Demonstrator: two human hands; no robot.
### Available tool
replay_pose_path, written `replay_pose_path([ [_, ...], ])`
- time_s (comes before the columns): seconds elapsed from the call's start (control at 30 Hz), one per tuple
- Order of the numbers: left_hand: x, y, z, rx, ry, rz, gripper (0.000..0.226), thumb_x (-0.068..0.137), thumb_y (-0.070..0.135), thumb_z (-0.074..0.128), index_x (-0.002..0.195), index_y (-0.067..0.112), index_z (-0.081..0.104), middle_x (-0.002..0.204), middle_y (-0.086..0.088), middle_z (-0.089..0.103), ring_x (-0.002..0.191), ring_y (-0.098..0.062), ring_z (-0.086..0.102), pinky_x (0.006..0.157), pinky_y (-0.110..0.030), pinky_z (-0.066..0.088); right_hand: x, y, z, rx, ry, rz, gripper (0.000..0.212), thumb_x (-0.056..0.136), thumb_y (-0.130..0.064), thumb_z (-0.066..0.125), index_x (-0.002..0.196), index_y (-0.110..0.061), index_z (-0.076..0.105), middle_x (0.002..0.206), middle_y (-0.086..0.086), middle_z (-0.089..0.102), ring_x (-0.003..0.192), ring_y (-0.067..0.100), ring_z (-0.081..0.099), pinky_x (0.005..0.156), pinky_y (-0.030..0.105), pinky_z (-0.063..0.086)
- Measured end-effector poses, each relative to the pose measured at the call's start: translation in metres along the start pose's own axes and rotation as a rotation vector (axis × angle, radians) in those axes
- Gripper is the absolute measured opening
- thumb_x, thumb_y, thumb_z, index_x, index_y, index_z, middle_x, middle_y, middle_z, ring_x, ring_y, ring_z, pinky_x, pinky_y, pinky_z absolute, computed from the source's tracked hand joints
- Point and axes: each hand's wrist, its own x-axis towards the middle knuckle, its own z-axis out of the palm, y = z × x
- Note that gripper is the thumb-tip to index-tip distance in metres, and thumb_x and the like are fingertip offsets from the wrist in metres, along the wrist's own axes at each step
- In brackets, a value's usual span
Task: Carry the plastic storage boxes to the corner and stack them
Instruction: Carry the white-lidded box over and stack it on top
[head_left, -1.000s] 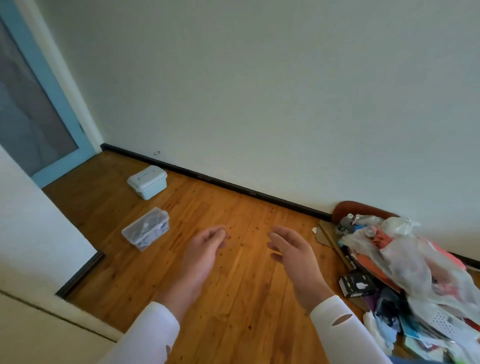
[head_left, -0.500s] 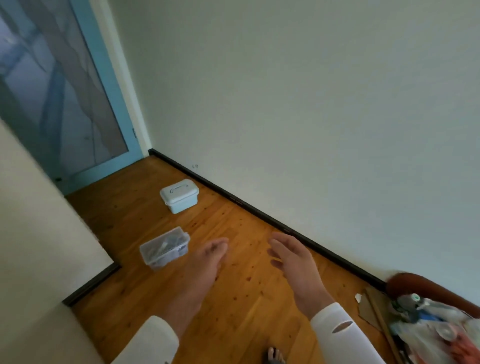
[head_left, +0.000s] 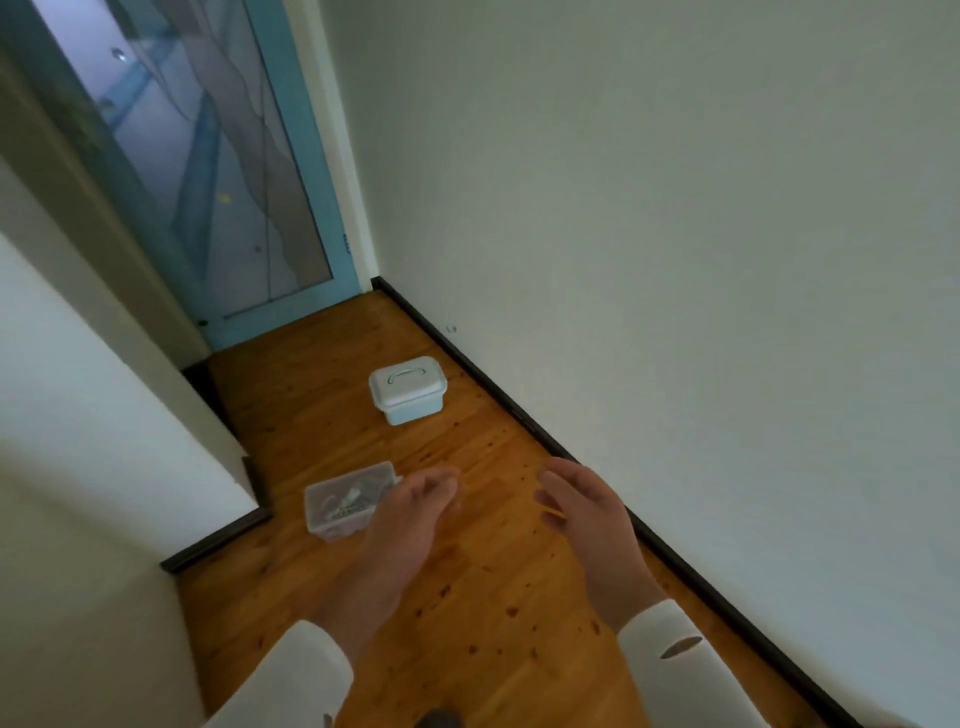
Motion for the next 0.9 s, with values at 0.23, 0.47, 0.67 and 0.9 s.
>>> replay_pose_path([
  [0.23, 0.101, 0.022, 0.003, -0.057, 0.011, -0.026, 0.014, 0.096, 0.033, 0.057, 0.093, 0.042, 0.068, 0.101, 0.013, 0.071, 0.101, -0.01, 0.064, 0.091, -0.035, 0.051, 0.097, -0.03, 0.029, -0.069, -0.056, -0.025, 0.011, 0.095, -0.028, 0.057, 0.099, -0.035, 0.065, 0.102, -0.008, 0.068, 0.098, 0.013, 0.063, 0.089, 0.033, 0.052],
  [0.47, 0.219, 0.067, -0.018, -0.153, 0.044, 0.012, 0.013, 0.095, 0.03, 0.058, 0.101, 0.031, 0.07, 0.1, 0.003, 0.072, 0.098, -0.017, 0.065, 0.092, -0.039, 0.051, 0.21, -0.086, 0.08, -0.124, -0.108, -0.037, 0.017, 0.093, -0.025, 0.06, 0.109, -0.028, 0.066, 0.098, -0.008, 0.072, 0.092, 0.012, 0.067, 0.079, 0.029, 0.055],
  [0.67, 0.289, 0.097, -0.044, -0.224, 0.08, 0.004, 0.012, 0.096, 0.031, 0.057, 0.094, 0.035, 0.068, 0.106, 0.004, 0.071, 0.104, -0.017, 0.064, 0.098, -0.041, 0.05, 0.284, -0.111, 0.121, -0.114, -0.171, -0.043, 0.015, 0.093, -0.022, 0.061, 0.106, -0.026, 0.067, 0.088, -0.012, 0.074, 0.078, 0.004, 0.07, 0.058, 0.015, 0.051],
  [0.9, 0.368, 0.113, -0.049, -0.217, 0.151, -0.03, 0.011, 0.096, 0.03, 0.056, 0.093, 0.033, 0.066, 0.106, 0.003, 0.07, 0.1, -0.016, 0.064, 0.083, -0.028, 0.05, 0.369, -0.122, 0.161, -0.178, -0.252, -0.023, 0.012, 0.091, -0.024, 0.062, 0.096, -0.033, 0.068, 0.088, -0.009, 0.074, 0.083, 0.009, 0.069, 0.073, 0.025, 0.054],
])
